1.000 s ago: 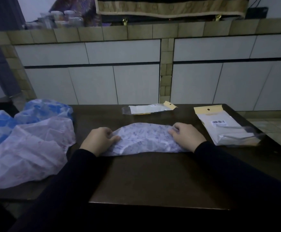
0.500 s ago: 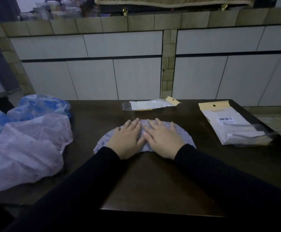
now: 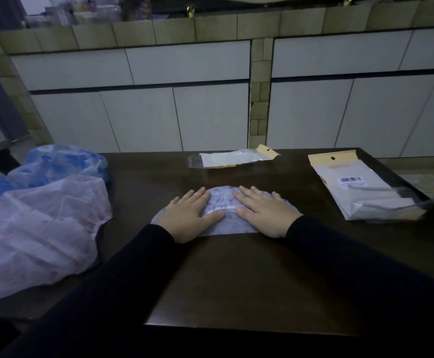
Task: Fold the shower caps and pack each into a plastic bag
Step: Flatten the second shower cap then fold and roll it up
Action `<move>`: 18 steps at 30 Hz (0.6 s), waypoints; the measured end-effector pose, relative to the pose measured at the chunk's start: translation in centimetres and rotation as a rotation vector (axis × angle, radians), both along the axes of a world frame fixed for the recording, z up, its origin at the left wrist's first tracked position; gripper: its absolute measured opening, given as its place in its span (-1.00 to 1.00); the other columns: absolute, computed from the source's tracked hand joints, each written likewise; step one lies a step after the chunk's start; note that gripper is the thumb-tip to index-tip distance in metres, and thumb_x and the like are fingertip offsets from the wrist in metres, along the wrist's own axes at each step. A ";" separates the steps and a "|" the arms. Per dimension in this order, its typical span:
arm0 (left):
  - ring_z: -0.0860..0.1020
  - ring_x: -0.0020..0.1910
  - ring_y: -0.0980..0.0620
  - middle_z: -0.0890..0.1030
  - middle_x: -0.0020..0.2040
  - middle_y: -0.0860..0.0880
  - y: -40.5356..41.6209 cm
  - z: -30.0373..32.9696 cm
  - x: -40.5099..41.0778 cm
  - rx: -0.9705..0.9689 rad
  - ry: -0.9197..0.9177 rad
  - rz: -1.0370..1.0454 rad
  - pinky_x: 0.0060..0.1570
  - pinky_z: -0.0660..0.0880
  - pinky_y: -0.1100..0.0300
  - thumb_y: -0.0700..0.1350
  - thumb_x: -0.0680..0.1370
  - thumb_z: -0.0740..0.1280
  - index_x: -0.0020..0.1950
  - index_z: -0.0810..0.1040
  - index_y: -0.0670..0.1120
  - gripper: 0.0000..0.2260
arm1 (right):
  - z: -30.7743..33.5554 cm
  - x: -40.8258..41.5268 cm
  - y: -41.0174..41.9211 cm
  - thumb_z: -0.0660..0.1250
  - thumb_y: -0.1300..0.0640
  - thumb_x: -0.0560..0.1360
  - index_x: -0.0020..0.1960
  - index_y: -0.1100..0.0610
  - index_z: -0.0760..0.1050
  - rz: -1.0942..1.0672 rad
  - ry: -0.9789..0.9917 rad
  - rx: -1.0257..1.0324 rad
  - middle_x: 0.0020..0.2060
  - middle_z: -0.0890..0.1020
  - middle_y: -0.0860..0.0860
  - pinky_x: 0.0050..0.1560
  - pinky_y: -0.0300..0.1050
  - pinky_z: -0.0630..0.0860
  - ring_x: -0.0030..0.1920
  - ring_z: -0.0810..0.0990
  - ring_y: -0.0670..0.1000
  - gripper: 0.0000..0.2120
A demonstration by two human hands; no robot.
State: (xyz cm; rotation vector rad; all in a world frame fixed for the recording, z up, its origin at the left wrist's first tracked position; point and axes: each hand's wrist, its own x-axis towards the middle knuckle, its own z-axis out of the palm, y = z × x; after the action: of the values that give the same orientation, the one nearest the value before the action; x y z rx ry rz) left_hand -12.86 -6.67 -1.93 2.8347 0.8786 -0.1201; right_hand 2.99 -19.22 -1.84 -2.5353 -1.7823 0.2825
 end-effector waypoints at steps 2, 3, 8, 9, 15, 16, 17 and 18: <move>-0.08 0.56 0.05 -0.08 0.59 0.07 0.2 0.1 -0.8 -0.020 -0.001 0.025 0.49 -0.13 0.00 0.33 0.58 -0.06 0.57 -0.10 0.08 -0.36 | 0.2 0.5 -0.6 -0.11 -0.15 0.65 0.57 -0.09 -0.12 0.021 0.049 0.010 0.56 -0.08 -0.09 0.50 0.06 -0.13 0.54 -0.11 -0.05 -0.48; -0.08 0.56 0.06 -0.08 0.59 0.07 0.3 0.1 -1.1 -0.038 -0.015 0.036 0.49 -0.13 0.00 0.31 0.58 -0.07 0.57 -0.08 0.08 -0.38 | 0.3 0.6 -0.8 -0.11 -0.16 0.65 0.57 -0.09 -0.10 0.034 0.070 0.018 0.56 -0.07 -0.10 0.50 0.04 -0.14 0.54 -0.11 -0.07 -0.48; -0.06 0.56 0.01 -0.03 0.59 0.02 -0.2 0.3 -1.8 -0.113 -0.056 0.054 0.49 -0.09 -0.03 0.20 0.65 -0.09 0.58 0.00 0.02 -0.47 | 0.8 1.1 -1.3 -0.07 -0.22 0.63 0.56 -0.14 -0.05 0.115 0.049 0.030 0.56 -0.01 -0.12 0.49 0.06 -0.19 0.54 -0.07 -0.08 -0.47; 0.01 0.56 -0.01 0.06 0.58 0.01 -0.3 0.3 -2.2 -0.099 -0.051 0.049 0.50 -0.01 -0.06 0.24 0.62 -0.10 0.57 0.08 0.02 -0.44 | 1.0 1.4 -1.3 -0.06 -0.24 0.62 0.56 -0.15 -0.03 0.126 0.001 0.028 0.56 0.01 -0.11 0.48 0.10 -0.20 0.54 -0.07 -0.07 -0.46; 0.40 0.26 -0.06 0.46 0.18 0.11 -2.7 1.1 -2.5 0.281 -0.236 0.113 0.22 0.36 0.01 0.29 0.56 0.00 0.11 0.59 0.04 -0.52 | 1.4 2.4 -0.7 0.08 -0.14 0.62 0.50 -0.03 0.23 -0.050 -0.296 0.276 0.52 0.20 -0.02 0.46 0.15 0.08 0.52 0.10 0.05 -0.52; 0.31 0.37 -0.06 0.38 0.36 0.07 -3.3 1.1 -2.1 0.299 -0.256 0.042 0.32 0.28 -0.03 0.28 0.57 0.04 0.29 0.49 0.07 -0.53 | 1.2 2.1 -0.4 0.08 -0.12 0.62 0.49 -0.02 0.24 -0.072 -0.241 0.336 0.52 0.22 -0.02 0.46 0.12 0.10 0.51 0.13 0.04 -0.53; 0.18 0.47 -0.04 0.23 0.50 0.06 -3.9 1.1 -1.8 0.266 -0.239 -0.050 0.41 0.17 -0.06 0.28 0.58 0.05 0.45 0.31 0.10 -0.50 | 1.0 1.8 0.0 0.05 -0.15 0.62 0.50 -0.03 0.22 -0.098 -0.148 0.352 0.52 0.21 0.00 0.47 0.12 0.09 0.51 0.13 0.06 -0.51; 0.05 0.52 0.00 0.07 0.57 0.07 -4.2 1.0 -1.6 0.197 -0.198 -0.130 0.45 0.06 -0.08 0.30 0.58 0.04 0.53 0.14 0.12 -0.44 | 0.8 1.5 0.3 0.02 -0.22 0.61 0.53 -0.05 0.13 -0.128 -0.046 0.307 0.54 0.15 0.02 0.48 0.15 0.04 0.53 0.08 0.10 -0.45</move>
State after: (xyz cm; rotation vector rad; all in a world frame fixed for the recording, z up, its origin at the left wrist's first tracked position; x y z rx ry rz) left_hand -14.42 -10.87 -0.94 3.0163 0.6997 0.2405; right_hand 4.52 -18.97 -1.08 -2.4367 -1.5291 -0.0515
